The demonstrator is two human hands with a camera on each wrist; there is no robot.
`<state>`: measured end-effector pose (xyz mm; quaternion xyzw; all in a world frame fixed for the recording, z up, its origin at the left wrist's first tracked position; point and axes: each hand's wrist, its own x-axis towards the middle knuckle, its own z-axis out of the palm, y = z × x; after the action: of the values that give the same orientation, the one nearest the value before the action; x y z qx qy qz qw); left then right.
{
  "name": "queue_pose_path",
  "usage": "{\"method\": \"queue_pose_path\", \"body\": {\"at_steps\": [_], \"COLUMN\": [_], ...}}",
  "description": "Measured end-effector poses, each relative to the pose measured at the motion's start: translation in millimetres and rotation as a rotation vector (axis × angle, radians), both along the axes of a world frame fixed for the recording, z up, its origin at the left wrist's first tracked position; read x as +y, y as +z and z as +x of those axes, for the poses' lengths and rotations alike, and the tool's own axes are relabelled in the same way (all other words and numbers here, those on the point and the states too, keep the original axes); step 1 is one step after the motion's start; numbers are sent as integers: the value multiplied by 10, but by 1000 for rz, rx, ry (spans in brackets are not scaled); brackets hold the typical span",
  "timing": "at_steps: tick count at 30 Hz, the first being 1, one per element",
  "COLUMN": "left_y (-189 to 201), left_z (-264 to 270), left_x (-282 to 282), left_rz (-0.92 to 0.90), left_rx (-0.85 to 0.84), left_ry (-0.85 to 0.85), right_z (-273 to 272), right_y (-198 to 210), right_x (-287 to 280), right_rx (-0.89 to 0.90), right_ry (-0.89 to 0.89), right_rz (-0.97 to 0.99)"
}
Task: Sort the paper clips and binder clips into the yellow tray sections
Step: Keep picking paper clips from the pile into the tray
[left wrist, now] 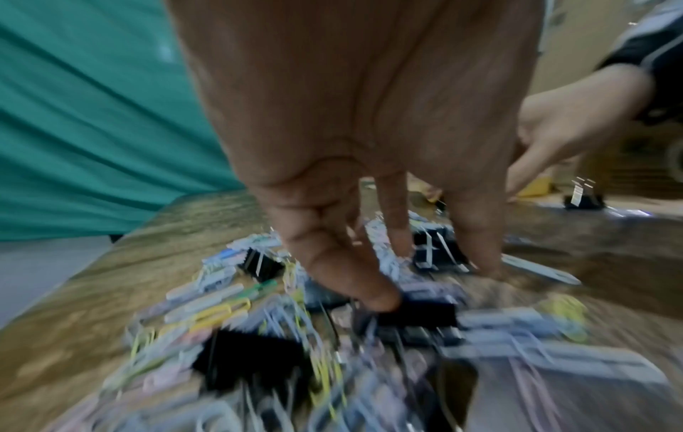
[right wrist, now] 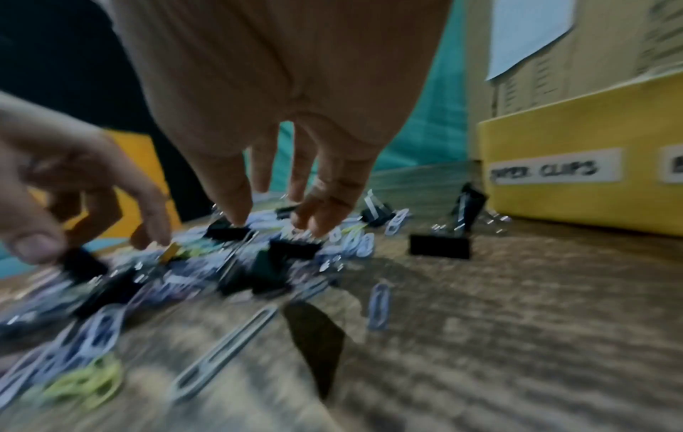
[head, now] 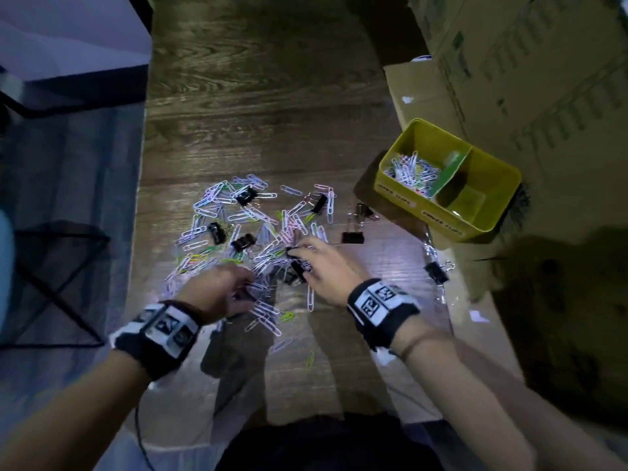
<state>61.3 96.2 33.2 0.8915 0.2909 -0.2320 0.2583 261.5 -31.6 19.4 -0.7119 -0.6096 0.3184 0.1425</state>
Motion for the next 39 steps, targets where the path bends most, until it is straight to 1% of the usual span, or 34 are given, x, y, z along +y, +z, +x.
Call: {"method": "queue_pose_path", "body": {"at_steps": [2,4,5,7,9,13,19,21,23,25,27,29,31,32,34,39], "left_y": [-123,-256,-311,-348,-342,-249,-230,-181,-89,-31,-62,-141,-232,-267,-298,-243], "left_z": [-128,-184,-202,-218,-241,-217,131,144,29,-204,-504,-734,-810,-808,-770,-629], "left_x": [-164,-260,-286,-313,-306,-200,62,131,205,286,349,344,271,225,167,237], "left_rz": [75,168,191,176,158,98,23,23,83,171,171,140,128,123,114,62], "left_rx": [54,87,69,26,-33,-202,-265,-316,-373,-341,-180,-27,53,49,-16,-189], "left_ry": [24,13,6,6,7,55,26,20,52,103,173,213,187,176,173,249], "right_z": [-239,-411,-479,-555,-562,-471,-271,-269,-315,-405,-546,-708,-858,-916,-1002,-1057], "right_y": [-110,-172,-201,-263,-301,-311,-205,-156,-116,-136,-205,-301,-385,-411,-450,-525], "right_x": [44,93,114,142,164,183,184,119,13,-137,-291,-405,-446,-441,-424,-584], "right_rx": [-132,-258,-320,-422,-481,-514,-442,-454,-474,-464,-390,-315,-318,-336,-345,-322], "right_ry": [35,36,31,13,-13,-117,-349,-396,-398,-365,-281,-105,119,202,282,336], "right_rz": [-107,-191,-217,-228,-233,-223,-222,-175,-85,27,83,76,13,-18,-92,-185]}}
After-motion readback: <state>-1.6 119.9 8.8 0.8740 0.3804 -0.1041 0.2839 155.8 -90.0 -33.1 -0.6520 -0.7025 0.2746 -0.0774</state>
